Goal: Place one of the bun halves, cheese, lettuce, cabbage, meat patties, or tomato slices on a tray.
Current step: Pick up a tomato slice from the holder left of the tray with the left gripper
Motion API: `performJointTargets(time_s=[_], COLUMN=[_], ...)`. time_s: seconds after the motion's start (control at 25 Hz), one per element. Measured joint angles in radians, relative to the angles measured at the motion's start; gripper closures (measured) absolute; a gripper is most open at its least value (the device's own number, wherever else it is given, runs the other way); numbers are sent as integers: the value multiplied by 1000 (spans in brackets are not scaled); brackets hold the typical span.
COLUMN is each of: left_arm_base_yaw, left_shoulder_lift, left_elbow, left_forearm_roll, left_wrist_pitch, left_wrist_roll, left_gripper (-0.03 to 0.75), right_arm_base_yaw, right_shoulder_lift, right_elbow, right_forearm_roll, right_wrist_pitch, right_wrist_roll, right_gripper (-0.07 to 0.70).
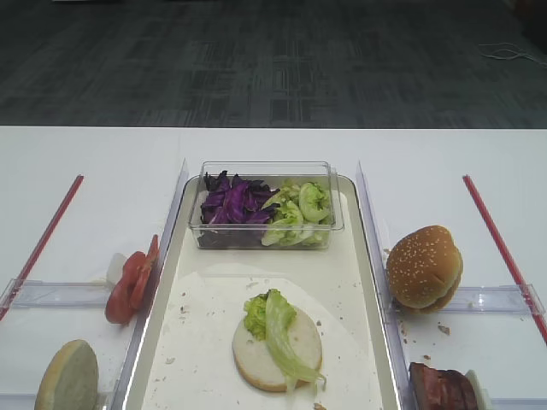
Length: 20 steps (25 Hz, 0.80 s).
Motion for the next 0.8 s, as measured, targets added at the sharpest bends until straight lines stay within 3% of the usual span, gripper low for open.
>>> performJointTargets(time_s=[0.8], left_arm_base_yaw=[0], left_shoulder_lift=[0], left_elbow=[0], left_forearm_roll=[0], left_wrist_pitch=[0], left_wrist_roll=[0], left_gripper=[303], right_arm_base_yaw=[0], right_shoulder_lift=[0], right_elbow=[0], right_forearm_roll=[0], right_wrist_pitch=[0], right_wrist_roll=[0], right_gripper=[164])
